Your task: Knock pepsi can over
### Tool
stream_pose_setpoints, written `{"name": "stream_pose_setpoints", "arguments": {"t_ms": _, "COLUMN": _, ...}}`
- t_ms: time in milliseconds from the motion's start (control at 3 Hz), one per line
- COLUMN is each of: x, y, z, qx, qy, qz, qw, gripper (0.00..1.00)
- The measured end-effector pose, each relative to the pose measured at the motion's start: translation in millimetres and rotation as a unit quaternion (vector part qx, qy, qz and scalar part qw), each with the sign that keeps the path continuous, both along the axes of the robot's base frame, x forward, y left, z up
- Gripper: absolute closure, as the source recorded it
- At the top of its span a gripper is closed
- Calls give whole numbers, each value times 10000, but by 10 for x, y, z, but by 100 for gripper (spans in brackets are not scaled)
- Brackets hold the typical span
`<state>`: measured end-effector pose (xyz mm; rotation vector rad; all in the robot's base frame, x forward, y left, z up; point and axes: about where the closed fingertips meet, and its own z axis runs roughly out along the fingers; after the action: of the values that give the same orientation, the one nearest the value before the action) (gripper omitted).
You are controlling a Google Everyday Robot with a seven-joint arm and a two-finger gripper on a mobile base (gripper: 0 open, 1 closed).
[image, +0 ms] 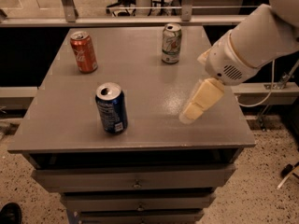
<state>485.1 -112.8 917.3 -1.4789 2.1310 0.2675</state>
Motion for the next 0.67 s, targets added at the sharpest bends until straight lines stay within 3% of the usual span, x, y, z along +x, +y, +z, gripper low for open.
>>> {"name": "stream_pose_setpoints", "arguments": {"t_ms": 333, "x": 183, "y": 425, "z": -74, "qx": 632, "qy": -29, "qz": -61, "qw": 9980, "gripper": 0}}
{"name": "stream_pose_setpoints", "arguments": {"t_ms": 667, "x": 261, "y": 827, "z": -84, "qx": 1217, "qy": -83, "qz": -47, "qw": 9925, "gripper": 0}}
